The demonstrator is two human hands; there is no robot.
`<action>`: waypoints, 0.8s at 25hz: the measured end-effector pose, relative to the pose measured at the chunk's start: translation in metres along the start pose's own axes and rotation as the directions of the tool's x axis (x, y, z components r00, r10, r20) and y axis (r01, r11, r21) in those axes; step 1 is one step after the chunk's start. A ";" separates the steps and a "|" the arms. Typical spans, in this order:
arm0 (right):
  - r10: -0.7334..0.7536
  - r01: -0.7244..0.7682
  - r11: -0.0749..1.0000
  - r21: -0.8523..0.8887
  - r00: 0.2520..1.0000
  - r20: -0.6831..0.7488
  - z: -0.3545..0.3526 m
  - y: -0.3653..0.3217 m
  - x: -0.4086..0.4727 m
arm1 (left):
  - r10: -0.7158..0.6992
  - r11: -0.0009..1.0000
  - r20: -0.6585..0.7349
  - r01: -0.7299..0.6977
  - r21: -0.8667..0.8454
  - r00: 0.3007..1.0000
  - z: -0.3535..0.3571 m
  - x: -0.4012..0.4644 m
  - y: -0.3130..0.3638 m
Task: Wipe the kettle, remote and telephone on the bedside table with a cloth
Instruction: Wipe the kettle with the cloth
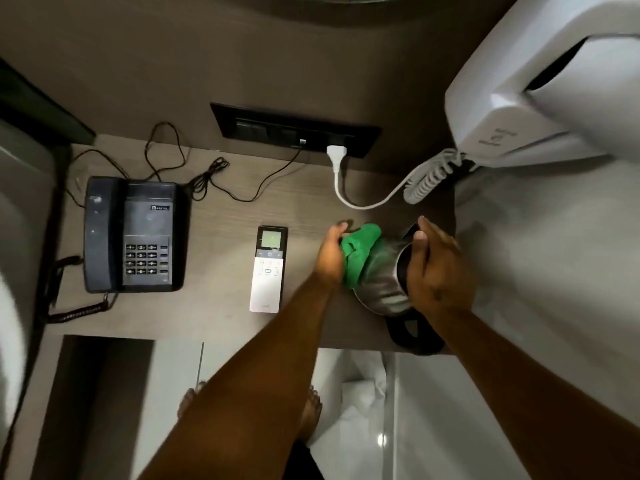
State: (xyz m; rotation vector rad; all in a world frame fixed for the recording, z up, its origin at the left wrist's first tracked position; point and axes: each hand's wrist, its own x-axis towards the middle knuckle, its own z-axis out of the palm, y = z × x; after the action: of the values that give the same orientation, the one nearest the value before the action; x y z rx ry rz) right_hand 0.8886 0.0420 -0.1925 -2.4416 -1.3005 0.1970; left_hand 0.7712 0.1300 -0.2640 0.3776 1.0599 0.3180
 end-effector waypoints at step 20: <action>-0.001 0.001 1.000 -0.005 1.000 0.015 0.003 -0.001 0.000 | 0.489 0.858 -0.204 -0.424 0.291 0.848 0.026 -0.059 -0.089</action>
State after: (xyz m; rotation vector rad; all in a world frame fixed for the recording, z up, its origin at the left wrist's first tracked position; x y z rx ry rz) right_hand 0.8870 0.0435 -0.1950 -2.4480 -1.3092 0.2126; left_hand 0.7740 0.0220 -0.2466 0.8290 1.2765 0.6939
